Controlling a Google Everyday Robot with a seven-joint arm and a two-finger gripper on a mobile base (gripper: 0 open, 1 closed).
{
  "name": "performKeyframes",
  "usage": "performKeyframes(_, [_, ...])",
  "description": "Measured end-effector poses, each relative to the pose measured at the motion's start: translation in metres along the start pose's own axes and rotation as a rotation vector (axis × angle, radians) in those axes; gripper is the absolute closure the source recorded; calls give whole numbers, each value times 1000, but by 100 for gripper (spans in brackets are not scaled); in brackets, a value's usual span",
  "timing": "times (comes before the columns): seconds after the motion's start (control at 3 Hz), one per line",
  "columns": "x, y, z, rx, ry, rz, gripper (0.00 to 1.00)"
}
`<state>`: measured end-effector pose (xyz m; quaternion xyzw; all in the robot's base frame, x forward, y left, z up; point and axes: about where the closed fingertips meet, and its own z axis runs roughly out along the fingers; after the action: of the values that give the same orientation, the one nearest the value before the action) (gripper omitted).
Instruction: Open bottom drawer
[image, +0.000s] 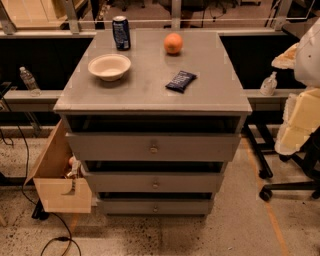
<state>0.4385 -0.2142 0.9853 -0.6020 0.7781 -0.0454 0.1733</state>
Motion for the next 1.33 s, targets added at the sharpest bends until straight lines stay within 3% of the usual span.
performKeyframes(0.33, [0,0,0,0,0,0,0])
performKeyframes(0.67, [-2,13,25,-23,-37,-17,0])
performKeyframes(1.33, [-1,73,165,-183,-157,-5,0])
